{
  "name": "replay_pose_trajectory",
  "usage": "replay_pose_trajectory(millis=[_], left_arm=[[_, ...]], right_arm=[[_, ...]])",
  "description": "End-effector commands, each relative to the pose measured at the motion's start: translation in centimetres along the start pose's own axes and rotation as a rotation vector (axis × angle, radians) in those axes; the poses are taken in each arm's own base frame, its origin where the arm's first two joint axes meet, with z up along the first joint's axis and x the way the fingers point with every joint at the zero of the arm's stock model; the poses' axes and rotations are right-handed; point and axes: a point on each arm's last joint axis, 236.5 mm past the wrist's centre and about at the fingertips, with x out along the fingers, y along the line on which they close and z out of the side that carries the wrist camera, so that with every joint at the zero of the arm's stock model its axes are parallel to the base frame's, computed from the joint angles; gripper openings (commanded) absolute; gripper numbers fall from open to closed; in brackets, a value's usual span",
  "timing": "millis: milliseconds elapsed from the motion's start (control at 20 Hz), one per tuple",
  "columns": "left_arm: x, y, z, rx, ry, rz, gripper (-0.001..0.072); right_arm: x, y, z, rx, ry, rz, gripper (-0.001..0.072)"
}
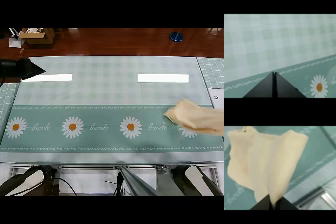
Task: Fold the shirts.
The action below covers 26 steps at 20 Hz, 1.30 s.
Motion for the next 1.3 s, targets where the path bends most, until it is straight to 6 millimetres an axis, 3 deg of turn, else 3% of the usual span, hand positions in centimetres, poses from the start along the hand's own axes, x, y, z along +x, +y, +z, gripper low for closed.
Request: replay_pose_trajectory(millis=[0,100,250,550,700,750,850,900,1000,1050,1100,1150,1200,1250], left_arm=[[0.1,0.1,0.9,-0.003,-0.035,0.0,0.0025],[0.0,0.2,1.2,0.01,-0.048,0.006,0.0025],[0.0,0.5,1.7,0.042,-0.07,0.017,0.0025],[-0.1,1.1,3.1,0.071,-0.127,0.046,0.0025],[-0.3,1.5,4.1,0.07,-0.17,0.067,0.0025],[-0.4,1.7,4.4,0.07,-0.182,0.073,0.0025],[-0.5,1.9,4.9,0.07,-0.203,0.084,0.0026],[-0.5,2.1,5.1,0.078,-0.211,0.09,0.0031],[-0.3,2.3,5.2,0.117,-0.214,0.098,0.0145],[-0.1,2.5,5.4,0.112,-0.217,0.1,0.0223],[0.3,2.8,5.5,0.107,-0.218,0.102,0.0322],[1.0,2.9,5.5,0.105,-0.215,0.1,0.0416],[1.9,2.8,5.5,0.102,-0.206,0.091,0.0467],[3.1,2.3,5.2,0.099,-0.188,0.068,0.049]], right_arm=[[-2.9,-10.0,-4.9,0.194,0.122,-0.34,0.0031],[-4.8,-13.7,-6.1,0.288,0.102,-0.468,0.0031],[-5.9,-16.2,-7.7,0.432,0.082,-0.49,0.0031],[-3.5,-18.1,-12.2,0.568,0.225,-0.463,0.0031],[-3.9,-20.5,-14.0,0.608,0.265,-0.562,0.0032],[-4.2,-21.3,-14.2,0.614,0.259,-0.588,0.0056],[-4.3,-22.1,-14.0,0.615,0.232,-0.601,0.0402],[-4.3,-22.5,-13.6,0.601,0.209,-0.609,0.0438],[-3.8,-23.1,-10.9,0.519,0.115,-0.599,0.0438],[-3.0,-22.2,-7.9,0.435,0.026,-0.534,0.0432],[-2.1,-19.7,-3.9,0.322,-0.08,-0.419,0.0431],[-1.5,-15.7,0.8,0.202,-0.212,-0.272,0.043],[-1.6,-9.9,5.4,0.085,-0.342,-0.093,0.0426],[-2.0,-3.8,8.5,-0.013,-0.432,0.067,0.0426]])
